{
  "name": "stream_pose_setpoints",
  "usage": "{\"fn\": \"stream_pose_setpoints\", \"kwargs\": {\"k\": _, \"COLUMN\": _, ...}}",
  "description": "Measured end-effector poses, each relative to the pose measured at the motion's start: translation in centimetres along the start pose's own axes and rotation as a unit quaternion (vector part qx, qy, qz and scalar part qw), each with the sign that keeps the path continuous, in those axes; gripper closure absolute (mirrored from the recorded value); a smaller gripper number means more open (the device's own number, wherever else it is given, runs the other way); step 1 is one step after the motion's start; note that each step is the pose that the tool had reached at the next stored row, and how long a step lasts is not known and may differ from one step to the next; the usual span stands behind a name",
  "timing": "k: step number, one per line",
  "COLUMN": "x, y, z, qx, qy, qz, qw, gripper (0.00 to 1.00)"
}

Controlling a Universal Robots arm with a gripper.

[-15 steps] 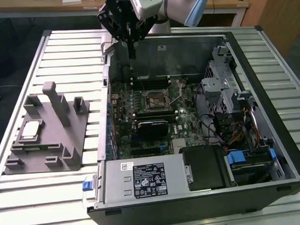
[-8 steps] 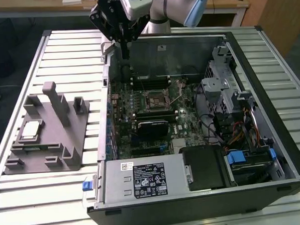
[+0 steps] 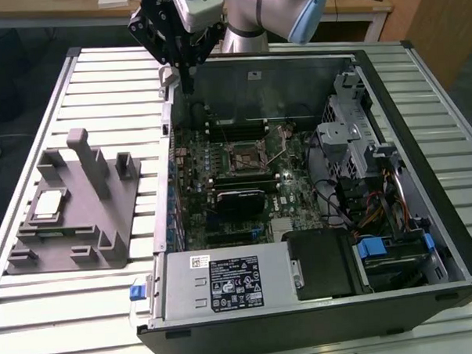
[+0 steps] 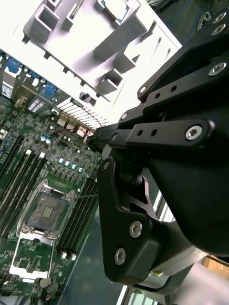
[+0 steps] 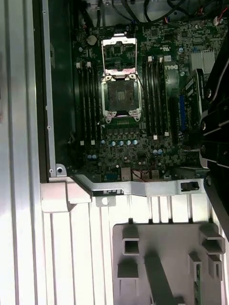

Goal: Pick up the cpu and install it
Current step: 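Reach for the cpu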

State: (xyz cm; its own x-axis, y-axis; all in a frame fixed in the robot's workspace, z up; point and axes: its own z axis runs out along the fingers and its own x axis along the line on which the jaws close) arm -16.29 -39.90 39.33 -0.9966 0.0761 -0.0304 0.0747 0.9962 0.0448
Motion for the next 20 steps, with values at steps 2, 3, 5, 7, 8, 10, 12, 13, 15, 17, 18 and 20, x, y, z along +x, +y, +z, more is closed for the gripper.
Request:
{"fn": "stream_pose_setpoints", "kwargs": {"k": 2, "x": 0.42, "y": -0.03, "z": -0.01, "qx": 0.0000, "qy": -0.0005, "qz": 0.000, "qw": 1.0000, "gripper": 0.89}}
{"fn": "stream_pose_setpoints", "kwargs": {"k": 3, "x": 0.65, "y": -0.05, "z": -0.02, "qx": 0.0000, "qy": -0.0009, "qz": 0.000, "qw": 1.0000, "gripper": 0.89}}
{"fn": "stream_pose_setpoints", "kwargs": {"k": 5, "x": 1.10, "y": -0.08, "z": -0.04, "qx": -0.0001, "qy": -0.0016, "qz": 0.000, "qw": 1.0000, "gripper": 0.89}}
{"fn": "stream_pose_setpoints", "kwargs": {"k": 7, "x": 1.55, "y": -0.12, "z": -0.06, "qx": -0.0001, "qy": -0.0024, "qz": 0.000, "qw": 1.0000, "gripper": 0.89}}
{"fn": "stream_pose_setpoints", "kwargs": {"k": 8, "x": 1.77, "y": -0.13, "z": -0.06, "qx": -0.0002, "qy": -0.0027, "qz": 0.000, "qw": 1.0000, "gripper": 0.89}}
{"fn": "stream_pose_setpoints", "kwargs": {"k": 10, "x": 2.19, "y": -0.16, "z": -0.07, "qx": -0.0002, "qy": -0.0035, "qz": 0.000, "qw": 1.0000, "gripper": 0.89}}
{"fn": "stream_pose_setpoints", "kwargs": {"k": 12, "x": 2.59, "y": -0.19, "z": -0.08, "qx": -0.0003, "qy": -0.0042, "qz": 0.000, "qw": 1.0000, "gripper": 0.89}}
{"fn": "stream_pose_setpoints", "kwargs": {"k": 13, "x": 2.79, "y": -0.21, "z": -0.09, "qx": -0.0003, "qy": -0.0046, "qz": 0.000, "qw": 1.0000, "gripper": 0.89}}
{"fn": "stream_pose_setpoints", "kwargs": {"k": 15, "x": 3.15, "y": -0.24, "z": -0.11, "qx": -0.0004, "qy": -0.0052, "qz": 0.000, "qw": 1.0000, "gripper": 0.89}}
{"fn": "stream_pose_setpoints", "kwargs": {"k": 17, "x": 3.49, "y": -0.26, "z": -0.12, "qx": -0.0004, "qy": -0.0058, "qz": 0.000, "qw": 1.0000, "gripper": 0.89}}
{"fn": "stream_pose_setpoints", "kwargs": {"k": 18, "x": 3.66, "y": -0.27, "z": -0.12, "qx": -0.0005, "qy": -0.0061, "qz": 0.000, "qw": 1.0000, "gripper": 0.89}}
{"fn": "stream_pose_setpoints", "kwargs": {"k": 20, "x": 3.99, "y": -0.30, "z": -0.14, "qx": -0.0005, "qy": -0.0067, "qz": 0.000, "qw": 1.0000, "gripper": 0.89}}
